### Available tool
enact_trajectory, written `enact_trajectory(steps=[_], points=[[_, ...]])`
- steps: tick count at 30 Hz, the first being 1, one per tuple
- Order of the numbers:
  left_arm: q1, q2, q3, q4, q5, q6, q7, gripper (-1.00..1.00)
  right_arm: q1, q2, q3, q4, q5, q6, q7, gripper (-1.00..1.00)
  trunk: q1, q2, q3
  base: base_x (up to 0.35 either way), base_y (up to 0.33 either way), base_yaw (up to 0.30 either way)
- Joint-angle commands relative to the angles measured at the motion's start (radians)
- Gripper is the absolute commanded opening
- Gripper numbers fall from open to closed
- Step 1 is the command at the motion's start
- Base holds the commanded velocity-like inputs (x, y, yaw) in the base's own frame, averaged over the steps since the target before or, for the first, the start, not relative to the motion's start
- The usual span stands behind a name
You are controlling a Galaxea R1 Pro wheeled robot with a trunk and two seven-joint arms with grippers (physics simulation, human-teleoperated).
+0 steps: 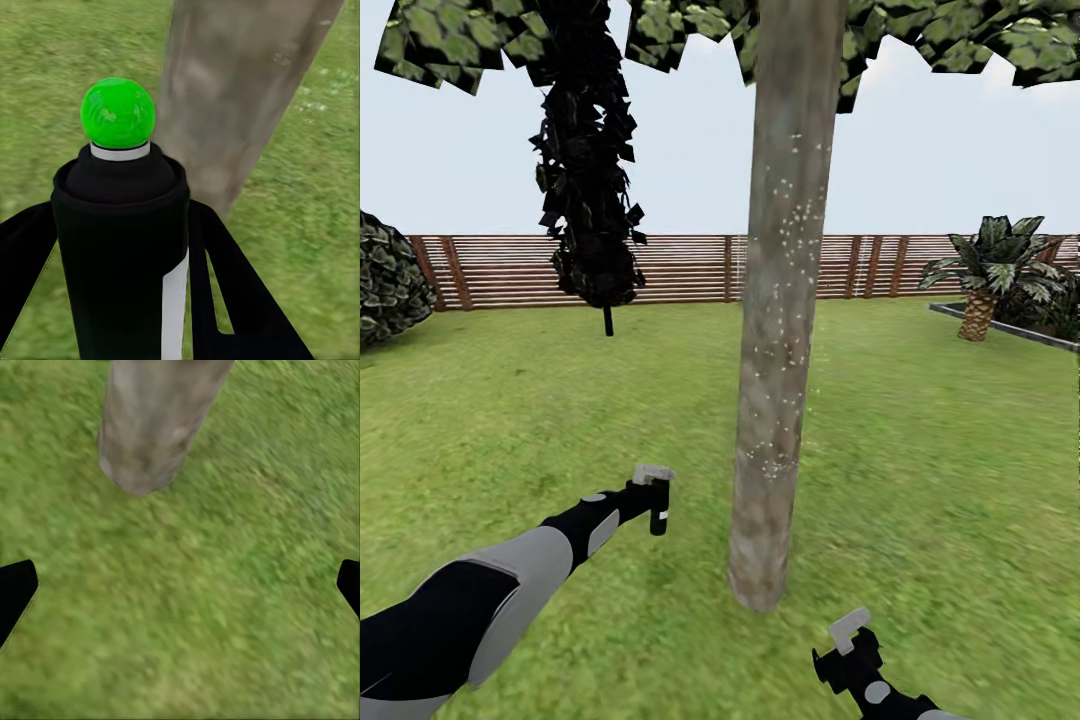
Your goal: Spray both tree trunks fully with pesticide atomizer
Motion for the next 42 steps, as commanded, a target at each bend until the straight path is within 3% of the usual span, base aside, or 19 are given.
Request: enact_trajectory(steps=[1,7,21,30,42], points=[[0.0,0.0,0.001,0.0,0.0,0.0,0.0,-1.0,0.001,0.0,0.0,0.0,0.0,0.0,0.0,1.0,0.0,0.0,0.0,0.144,0.328,-0.179],[0.0,0.0,0.001,0.0,0.0,-0.001,-0.001,-1.0,0.002,0.0,0.0,0.0,0.0,0.0,0.001,1.0,0.0,0.0,0.0,0.039,0.251,-0.264],[0.0,-0.001,0.001,0.0,0.0,-0.002,0.0,-1.0,0.003,0.0,0.0,0.0,0.0,0.0,0.002,1.0,0.0,0.0,0.0,0.001,0.04,-0.272],[0.0,-0.001,0.001,0.0,0.0,-0.002,-0.001,-1.0,0.004,0.0,0.0,0.0,0.0,0.0,0.002,1.0,0.0,0.0,0.0,0.0,0.32,-0.028],[0.0,-0.002,0.001,0.0,0.001,-0.001,-0.004,-1.0,0.009,0.0,0.0,0.0,0.0,0.0,0.002,1.0,0.0,0.0,0.0,0.0,0.343,-0.216]])
